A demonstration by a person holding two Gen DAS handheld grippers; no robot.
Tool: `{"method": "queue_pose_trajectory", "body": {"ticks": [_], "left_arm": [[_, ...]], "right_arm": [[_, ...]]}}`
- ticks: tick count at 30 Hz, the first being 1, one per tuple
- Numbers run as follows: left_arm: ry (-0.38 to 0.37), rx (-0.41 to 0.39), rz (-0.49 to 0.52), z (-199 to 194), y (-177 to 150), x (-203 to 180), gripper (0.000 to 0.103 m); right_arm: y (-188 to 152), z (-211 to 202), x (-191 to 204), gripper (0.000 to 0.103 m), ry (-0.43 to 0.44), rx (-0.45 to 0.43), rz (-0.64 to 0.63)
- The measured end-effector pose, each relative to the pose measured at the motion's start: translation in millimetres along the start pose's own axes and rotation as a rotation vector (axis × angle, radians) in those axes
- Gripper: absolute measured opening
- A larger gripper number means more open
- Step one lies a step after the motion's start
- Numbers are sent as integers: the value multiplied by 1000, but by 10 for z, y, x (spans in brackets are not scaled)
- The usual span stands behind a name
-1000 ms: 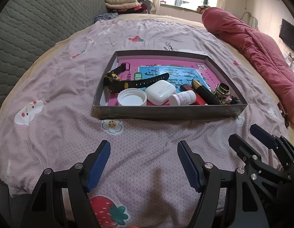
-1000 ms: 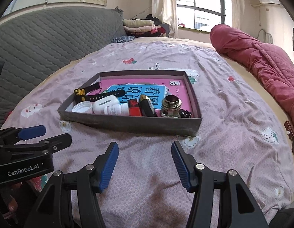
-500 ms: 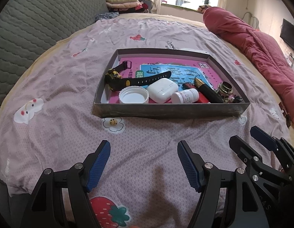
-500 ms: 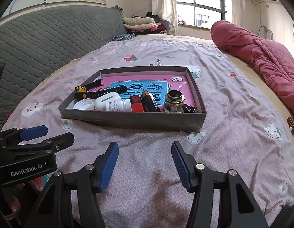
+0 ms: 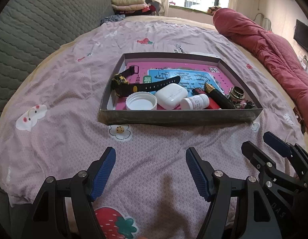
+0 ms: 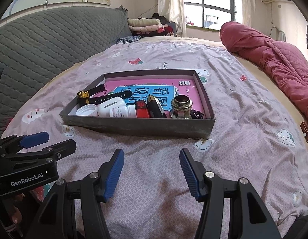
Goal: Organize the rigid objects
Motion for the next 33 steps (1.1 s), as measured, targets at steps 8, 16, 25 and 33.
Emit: {"method": "queue_pose_trajectory", "body": {"ticks": [8,16,25,33], "left_arm": [[2,-9,3,-13,5,-10,74],[1,-10,3,-14,12,-8,74],[-4,-7,-1,-8,15,-13,74],[-2,-3,1,-1,3,-15,74]], "right_arm": [[36,-15,-16,57,-14,-21,-4],[54,-19,-29,57,-14,-29,-9],[31,1,-1,57,-5,-19,-17],[29,9,-16,57,-5,-14,-11]]}}
Point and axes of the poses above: each gripper's, at about its wrist camera, not at the fingertips, and z roughly the way its jaws point, x to its left, y to its top, the point moved 4 cm from there along z, roughly the way its jaws point, and after that the axes turned 13 degrees about -y, right-handed, at the moved point
